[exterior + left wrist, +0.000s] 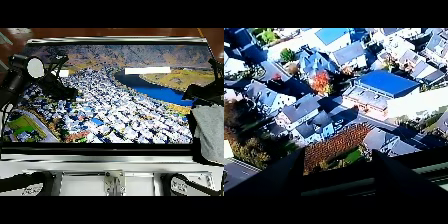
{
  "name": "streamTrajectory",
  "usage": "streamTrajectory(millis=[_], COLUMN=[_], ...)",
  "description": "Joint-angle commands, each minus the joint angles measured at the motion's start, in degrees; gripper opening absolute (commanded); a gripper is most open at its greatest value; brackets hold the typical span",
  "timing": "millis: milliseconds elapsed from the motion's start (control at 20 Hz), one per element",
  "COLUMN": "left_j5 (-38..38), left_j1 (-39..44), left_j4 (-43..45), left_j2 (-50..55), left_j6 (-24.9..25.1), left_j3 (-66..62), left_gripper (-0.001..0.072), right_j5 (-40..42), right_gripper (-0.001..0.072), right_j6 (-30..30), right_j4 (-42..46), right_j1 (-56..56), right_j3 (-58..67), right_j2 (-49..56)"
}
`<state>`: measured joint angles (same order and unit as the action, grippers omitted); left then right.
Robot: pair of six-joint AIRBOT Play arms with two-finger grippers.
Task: Fold the shirts.
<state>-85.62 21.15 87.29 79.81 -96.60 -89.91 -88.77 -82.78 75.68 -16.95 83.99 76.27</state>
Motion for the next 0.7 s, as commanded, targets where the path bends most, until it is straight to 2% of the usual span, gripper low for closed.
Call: streamTrajectory(millis=[0,250,650], left_j5=[0.2,0.48,-0.31], left_j1=[0.2,0.17,0.17], left_j4=[0.79,0.81,0.81], left_j2=[0.22,0.22,0.22], left_j6=[-0.13,2.45,2.47], left_j3=[-0.17,-0.17,-0.17], left_gripper=[0.0519,0.0519,0.0519], right_j5=[-0.15,-0.15,-0.13], right_gripper=[0.0636,0.0636,0.0636], right_j6=[-0.15,-0.15,-0.15], right_j4=[-1.01,-1.01,-1.01], right_j1=[0.68,0.7,0.68], right_j3=[-0.44,-0.44,-0.44], right_j2=[0.04,0.04,0.04])
